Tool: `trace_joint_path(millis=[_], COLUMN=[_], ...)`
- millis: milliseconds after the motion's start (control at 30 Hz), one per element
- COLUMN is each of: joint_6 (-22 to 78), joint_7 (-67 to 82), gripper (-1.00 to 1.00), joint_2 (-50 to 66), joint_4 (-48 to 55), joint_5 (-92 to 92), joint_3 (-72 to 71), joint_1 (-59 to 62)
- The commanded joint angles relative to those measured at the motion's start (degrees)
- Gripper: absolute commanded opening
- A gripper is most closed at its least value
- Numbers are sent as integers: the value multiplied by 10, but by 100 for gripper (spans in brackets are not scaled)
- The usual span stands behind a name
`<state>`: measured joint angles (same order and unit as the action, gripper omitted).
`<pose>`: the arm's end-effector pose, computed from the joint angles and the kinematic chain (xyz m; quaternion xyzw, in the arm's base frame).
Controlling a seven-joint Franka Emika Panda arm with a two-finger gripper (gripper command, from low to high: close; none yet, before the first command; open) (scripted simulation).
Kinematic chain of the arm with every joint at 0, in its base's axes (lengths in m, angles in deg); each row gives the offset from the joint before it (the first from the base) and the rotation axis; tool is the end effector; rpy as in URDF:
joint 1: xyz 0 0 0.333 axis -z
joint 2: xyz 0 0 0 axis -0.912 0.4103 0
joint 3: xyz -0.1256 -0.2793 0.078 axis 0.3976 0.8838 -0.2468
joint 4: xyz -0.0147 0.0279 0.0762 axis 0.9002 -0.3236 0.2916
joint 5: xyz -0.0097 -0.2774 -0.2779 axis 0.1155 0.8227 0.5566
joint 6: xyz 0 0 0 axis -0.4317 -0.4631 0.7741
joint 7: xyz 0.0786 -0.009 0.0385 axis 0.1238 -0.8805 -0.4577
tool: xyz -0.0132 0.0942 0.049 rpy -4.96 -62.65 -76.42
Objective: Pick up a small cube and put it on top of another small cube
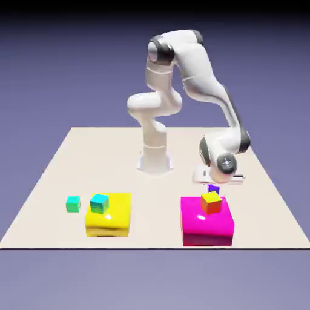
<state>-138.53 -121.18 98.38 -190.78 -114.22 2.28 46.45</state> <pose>0.3085 0.2505 0.1204 0.8422 -0.3846 -0.3542 0.1312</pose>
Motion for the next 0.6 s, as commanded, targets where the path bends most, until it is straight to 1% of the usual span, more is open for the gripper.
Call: trace_joint_path(millis=[0,33,67,100,133,267,300,400,567], joint_6=[-25,-50,-52,-52,-52,48,57,44,4], joint_7=[5,10,10,10,10,-9,0,-52,-177], gripper=[0,0,0,-100,-100,-100,-100,-100,-100], joint_2=[17,35,36,36,36,-33,-49,-99,-161], joint_4=[-7,-14,-15,-15,-15,14,28,39,27], joint_5=[-6,-13,-13,-13,-13,12,2,-73,-192], joint_3=[-3,-6,-6,-6,-6,6,25,74,125], joint_1=[-4,-9,-9,-9,-9,9,4,8,29])
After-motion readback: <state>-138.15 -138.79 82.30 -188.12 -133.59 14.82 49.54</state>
